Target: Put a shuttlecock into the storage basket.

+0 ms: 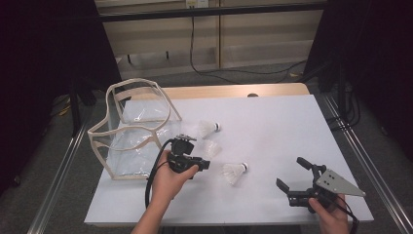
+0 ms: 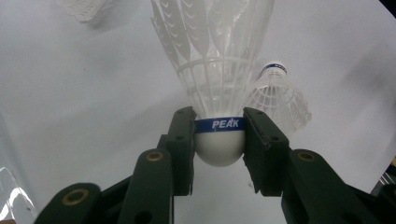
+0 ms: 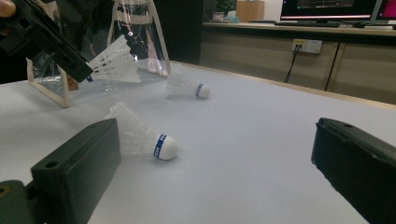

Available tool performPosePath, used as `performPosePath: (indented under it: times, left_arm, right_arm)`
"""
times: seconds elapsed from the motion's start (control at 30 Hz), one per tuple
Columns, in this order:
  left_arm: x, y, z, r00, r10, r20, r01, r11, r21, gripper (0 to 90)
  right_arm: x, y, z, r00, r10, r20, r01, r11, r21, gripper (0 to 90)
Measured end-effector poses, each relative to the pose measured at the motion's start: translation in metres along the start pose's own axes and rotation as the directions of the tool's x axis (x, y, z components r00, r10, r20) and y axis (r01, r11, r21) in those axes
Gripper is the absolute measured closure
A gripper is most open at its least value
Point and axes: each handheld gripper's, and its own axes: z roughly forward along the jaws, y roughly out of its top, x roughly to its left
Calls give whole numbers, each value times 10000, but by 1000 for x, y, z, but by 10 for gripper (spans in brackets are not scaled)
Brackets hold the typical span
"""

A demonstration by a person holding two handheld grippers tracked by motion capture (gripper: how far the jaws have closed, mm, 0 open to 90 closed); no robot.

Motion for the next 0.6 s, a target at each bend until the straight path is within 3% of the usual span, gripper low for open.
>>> performPosePath:
  times: [0.6]
  left_arm:
    - [-4, 18, -9, 9999, 160, -65, -159, 9999, 14, 653]
  right_arm:
    - [0, 0, 1, 10000, 72, -5, -72, 10000, 11, 9]
